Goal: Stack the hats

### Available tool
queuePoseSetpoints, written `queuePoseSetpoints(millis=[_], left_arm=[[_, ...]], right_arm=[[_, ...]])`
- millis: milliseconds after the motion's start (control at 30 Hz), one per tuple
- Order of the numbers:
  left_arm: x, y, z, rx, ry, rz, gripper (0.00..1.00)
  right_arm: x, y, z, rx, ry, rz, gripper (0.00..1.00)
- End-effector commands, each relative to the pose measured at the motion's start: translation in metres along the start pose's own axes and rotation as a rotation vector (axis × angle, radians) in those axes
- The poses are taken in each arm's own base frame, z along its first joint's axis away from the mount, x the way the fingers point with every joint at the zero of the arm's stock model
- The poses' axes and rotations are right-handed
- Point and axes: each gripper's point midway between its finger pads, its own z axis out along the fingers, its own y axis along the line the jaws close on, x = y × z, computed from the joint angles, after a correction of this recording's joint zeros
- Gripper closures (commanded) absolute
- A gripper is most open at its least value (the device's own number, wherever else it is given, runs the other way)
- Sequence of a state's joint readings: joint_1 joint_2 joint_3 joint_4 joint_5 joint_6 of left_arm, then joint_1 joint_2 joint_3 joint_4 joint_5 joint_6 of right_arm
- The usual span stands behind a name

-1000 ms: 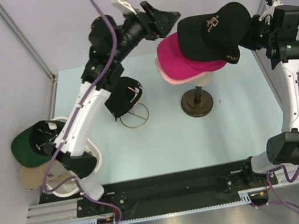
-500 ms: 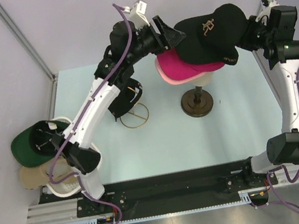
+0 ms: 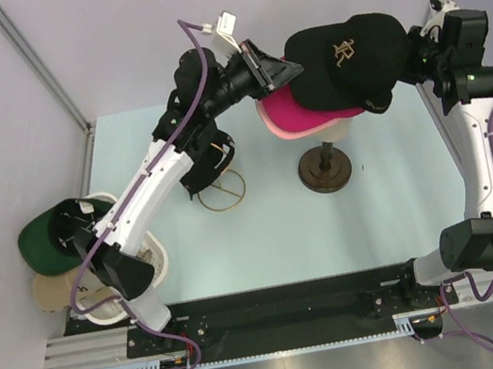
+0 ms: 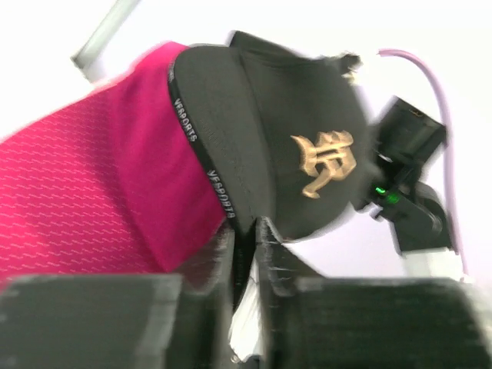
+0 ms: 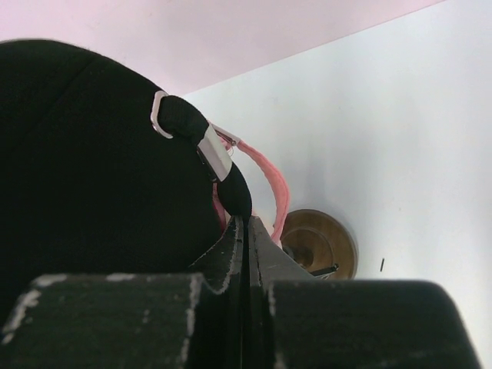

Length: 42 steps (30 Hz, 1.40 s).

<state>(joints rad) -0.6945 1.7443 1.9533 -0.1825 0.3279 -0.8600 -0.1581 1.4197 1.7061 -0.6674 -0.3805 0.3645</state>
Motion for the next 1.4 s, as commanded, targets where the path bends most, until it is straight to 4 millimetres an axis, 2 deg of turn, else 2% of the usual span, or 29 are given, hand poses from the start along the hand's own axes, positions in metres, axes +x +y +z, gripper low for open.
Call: queuePoseSetpoints(millis=[0, 167, 333, 433, 567, 633, 767, 800, 867, 933, 967, 1000, 1067, 1133, 1167, 1367], left_arm=[[-0.020, -0.044, -0.023, 0.124, -0.064, 0.015, 1.00], [-0.050, -0.052, -0.033, 0.140, -0.176, 0.024, 1.00], [-0.066, -0.063, -0.039, 0.190, -0.230, -0.012, 1.00], [-0.072, -0.053, -0.041, 0.172, -0.270, -0.070, 1.00], [-0.078, -0.026, -0.046, 0.133, -0.311, -0.174, 1.00], [-0.077, -0.014, -0.045, 0.116, -0.304, -0.213, 0.99], [-0.071, -0.004, -0.046, 0.107, -0.296, -0.277, 1.00], [-0.066, 0.007, -0.045, 0.083, -0.299, -0.309, 1.00], [-0.066, 0.010, -0.051, 0.066, -0.314, -0.333, 1.00], [-0.059, 0.026, -0.054, 0.018, -0.328, -0.372, 1.00], [-0.060, 0.024, -0.060, 0.017, -0.339, -0.379, 0.99], [-0.054, 0.034, -0.061, -0.007, -0.338, -0.405, 1.00], [-0.054, 0.038, -0.067, -0.023, -0.357, -0.419, 1.00], [-0.049, 0.051, -0.068, -0.064, -0.350, -0.426, 1.00], [-0.046, 0.057, -0.067, -0.076, -0.342, -0.433, 1.00], [-0.037, 0.079, -0.061, -0.103, -0.306, -0.448, 1.00]], right_arm=[[-0.011, 0.017, -0.008, -0.041, -0.031, -0.028, 1.00], [-0.028, 0.026, -0.024, -0.038, -0.084, -0.039, 1.00], [-0.045, 0.038, -0.037, -0.052, -0.126, -0.049, 1.00], [-0.049, 0.040, -0.037, -0.055, -0.137, -0.053, 1.00], [-0.053, 0.039, -0.033, -0.054, -0.138, -0.046, 1.00], [-0.056, 0.039, -0.032, -0.047, -0.144, -0.048, 1.00], [-0.057, 0.038, -0.033, -0.042, -0.141, -0.048, 1.00], [-0.059, 0.039, -0.036, -0.043, -0.149, -0.049, 1.00], [-0.057, 0.037, -0.038, -0.030, -0.148, -0.050, 1.00], [-0.055, 0.033, -0.040, -0.014, -0.139, -0.049, 1.00], [-0.053, 0.031, -0.041, -0.009, -0.134, -0.047, 1.00], [-0.053, 0.032, -0.044, -0.007, -0.133, -0.046, 1.00], [-0.050, 0.029, -0.047, 0.007, -0.124, -0.044, 1.00], [-0.047, 0.025, -0.050, 0.029, -0.127, -0.054, 1.00], [-0.041, 0.018, -0.046, 0.043, -0.108, -0.047, 1.00], [-0.032, -0.004, -0.028, 0.081, -0.072, -0.053, 1.00]])
